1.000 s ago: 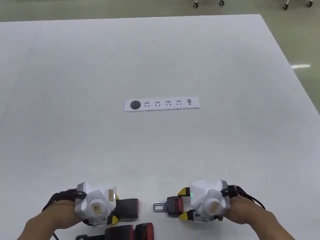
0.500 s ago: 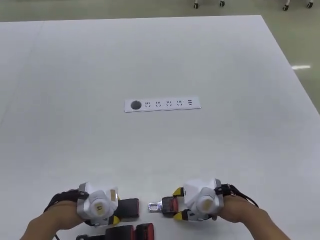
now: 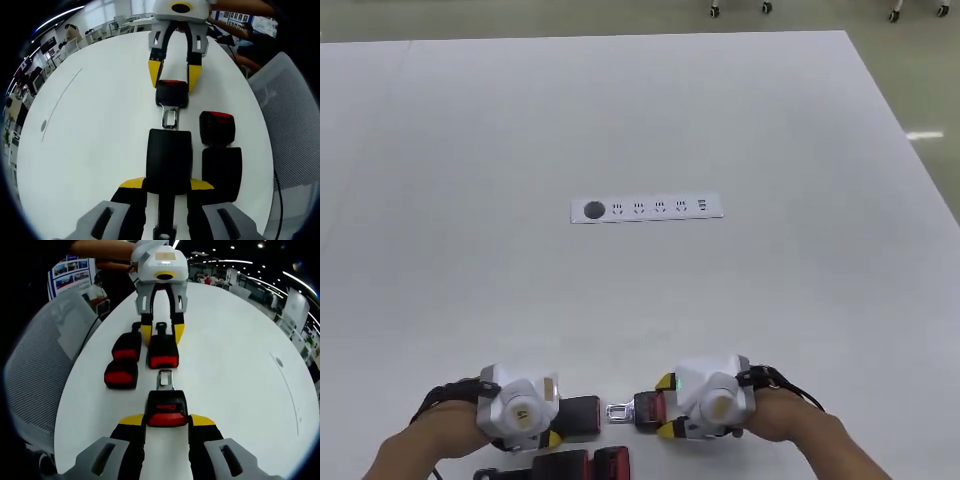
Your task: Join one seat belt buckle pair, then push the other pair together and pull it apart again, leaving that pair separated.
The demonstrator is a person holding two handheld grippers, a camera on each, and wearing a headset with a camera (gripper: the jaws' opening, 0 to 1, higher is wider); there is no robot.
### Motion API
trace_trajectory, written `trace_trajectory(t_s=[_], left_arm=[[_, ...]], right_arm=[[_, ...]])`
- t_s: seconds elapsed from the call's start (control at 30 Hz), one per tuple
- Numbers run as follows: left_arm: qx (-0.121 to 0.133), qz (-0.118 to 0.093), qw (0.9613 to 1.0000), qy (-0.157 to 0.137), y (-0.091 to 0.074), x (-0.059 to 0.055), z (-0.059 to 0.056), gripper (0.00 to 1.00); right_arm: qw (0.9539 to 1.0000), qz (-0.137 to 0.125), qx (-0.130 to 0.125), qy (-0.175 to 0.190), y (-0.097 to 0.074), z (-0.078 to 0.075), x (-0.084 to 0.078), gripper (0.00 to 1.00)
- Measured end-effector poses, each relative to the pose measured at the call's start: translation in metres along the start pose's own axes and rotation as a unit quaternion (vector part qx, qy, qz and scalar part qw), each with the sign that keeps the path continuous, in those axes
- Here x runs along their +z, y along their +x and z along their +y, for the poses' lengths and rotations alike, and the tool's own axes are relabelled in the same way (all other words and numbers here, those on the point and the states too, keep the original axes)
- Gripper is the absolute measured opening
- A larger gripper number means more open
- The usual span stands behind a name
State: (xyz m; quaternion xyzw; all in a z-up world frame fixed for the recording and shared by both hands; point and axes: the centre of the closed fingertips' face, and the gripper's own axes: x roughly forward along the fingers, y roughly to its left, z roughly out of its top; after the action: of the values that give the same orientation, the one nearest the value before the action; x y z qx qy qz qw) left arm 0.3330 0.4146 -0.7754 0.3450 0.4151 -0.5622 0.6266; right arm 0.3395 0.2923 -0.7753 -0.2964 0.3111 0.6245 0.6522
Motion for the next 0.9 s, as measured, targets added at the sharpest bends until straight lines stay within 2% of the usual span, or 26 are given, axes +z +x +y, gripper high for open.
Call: trace_trajectory(t_s=[0.43, 0.67, 0.7, 0.9], left_arm=[[0.002, 0.004, 1.0000, 0.005, -0.001, 0.000, 0.000, 0.32], [0.004, -0.002, 1.0000, 0.000, -0.002, 0.002, 0.000, 0.31], [0.004, -0.002, 1.0000, 0.003, -0.002, 0.002, 0.000, 0.31], [0.003, -0.003, 1.0000, 0.006, -0.001, 0.001, 0.000, 0.31]], right_arm=[[0.9999, -0.006, 0.008, -0.009, 0.007, 0.002, 0.013, 0.29], [0.9997, -0.013, 0.008, -0.020, 0.014, 0.002, 0.023, 0.29], [0.9995, -0.007, 0.007, -0.031, 0.013, 0.002, 0.021, 0.29], [0.9995, -0.009, 0.006, -0.029, 0.013, 0.002, 0.020, 0.28]])
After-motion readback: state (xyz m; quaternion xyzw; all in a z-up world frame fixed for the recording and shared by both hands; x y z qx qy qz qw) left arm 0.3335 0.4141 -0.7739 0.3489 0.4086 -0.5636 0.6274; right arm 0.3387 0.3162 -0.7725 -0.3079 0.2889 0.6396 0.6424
